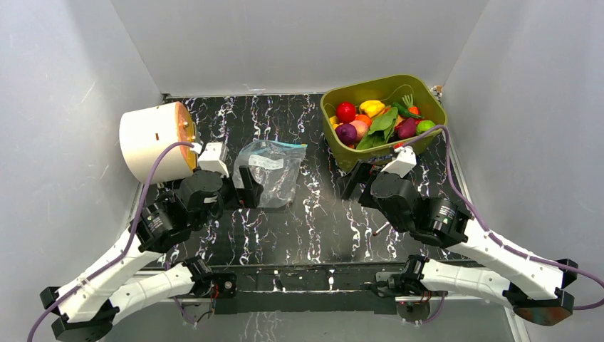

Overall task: Place the food in the zip-top bag and seal the zipper
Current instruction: Pick up the zipper food storage bag at the center of the board.

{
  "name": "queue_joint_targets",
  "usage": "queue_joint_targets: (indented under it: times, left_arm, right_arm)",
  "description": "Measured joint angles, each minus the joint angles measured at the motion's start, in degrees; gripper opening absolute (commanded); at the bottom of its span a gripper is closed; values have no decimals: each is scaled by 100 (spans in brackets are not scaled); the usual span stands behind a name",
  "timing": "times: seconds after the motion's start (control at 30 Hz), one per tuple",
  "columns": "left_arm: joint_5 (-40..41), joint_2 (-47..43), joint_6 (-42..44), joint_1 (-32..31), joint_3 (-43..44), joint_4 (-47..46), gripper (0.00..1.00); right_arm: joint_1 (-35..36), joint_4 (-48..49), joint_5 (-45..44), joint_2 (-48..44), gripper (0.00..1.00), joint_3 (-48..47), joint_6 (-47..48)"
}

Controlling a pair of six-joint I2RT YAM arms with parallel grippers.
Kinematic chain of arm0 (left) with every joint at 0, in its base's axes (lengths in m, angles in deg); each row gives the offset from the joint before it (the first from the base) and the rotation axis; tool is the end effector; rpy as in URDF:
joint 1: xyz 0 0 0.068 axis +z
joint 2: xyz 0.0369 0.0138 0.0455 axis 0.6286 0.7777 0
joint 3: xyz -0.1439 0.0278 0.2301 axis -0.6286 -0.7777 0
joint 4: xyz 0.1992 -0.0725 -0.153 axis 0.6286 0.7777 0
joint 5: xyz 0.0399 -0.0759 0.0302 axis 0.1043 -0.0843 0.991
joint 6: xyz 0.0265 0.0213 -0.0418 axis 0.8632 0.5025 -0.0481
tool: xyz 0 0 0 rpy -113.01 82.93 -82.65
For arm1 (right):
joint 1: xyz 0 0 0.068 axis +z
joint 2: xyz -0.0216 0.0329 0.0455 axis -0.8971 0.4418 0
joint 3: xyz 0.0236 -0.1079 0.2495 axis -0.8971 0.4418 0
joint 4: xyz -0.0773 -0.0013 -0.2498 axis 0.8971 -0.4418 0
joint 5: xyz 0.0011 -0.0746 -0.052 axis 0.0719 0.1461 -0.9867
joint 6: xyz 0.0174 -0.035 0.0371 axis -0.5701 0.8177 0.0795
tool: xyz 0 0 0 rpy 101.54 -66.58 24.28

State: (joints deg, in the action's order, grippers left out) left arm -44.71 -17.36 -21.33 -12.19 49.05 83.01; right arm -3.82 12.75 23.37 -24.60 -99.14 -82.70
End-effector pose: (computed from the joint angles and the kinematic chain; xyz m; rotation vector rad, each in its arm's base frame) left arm 0.1026 -0.1040 0.3732 0.0051 1.9985 -0.5623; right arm 0.0937 0.1186 0.3564 0.2147 2.0597 0.5044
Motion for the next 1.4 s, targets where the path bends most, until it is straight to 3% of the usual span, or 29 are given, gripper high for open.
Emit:
queue_joint_targets:
  times: [0.27,0.4,0.6,0.77,1.0,1.2,1.4]
  left_arm:
    - [129,-352,-11,0,-28,-26,98]
    - [205,-442,55,0,-103,-76,98]
    - [262,-461,299,0,-282,-140,99]
    - [358,-588,463,0,-535,-177,98]
    - [396,-737,793,0,-962,-326,98]
    - [385,-911,1071,0,-1360,-675,98]
    - [400,-1097,1287,0,-1484,-898,99]
  right_arm:
    - [0,4,-37,35,97,0,-105]
    - [0,63,-11,232,91,0,-179]
    - [0,691,317,662,76,0,-63]
    - [4,1576,684,1344,56,2,249]
    - [-9,2793,957,2516,44,-17,678]
    - [-286,3139,1231,3738,44,-413,1027]
    - [-817,3342,1272,4701,48,-654,807]
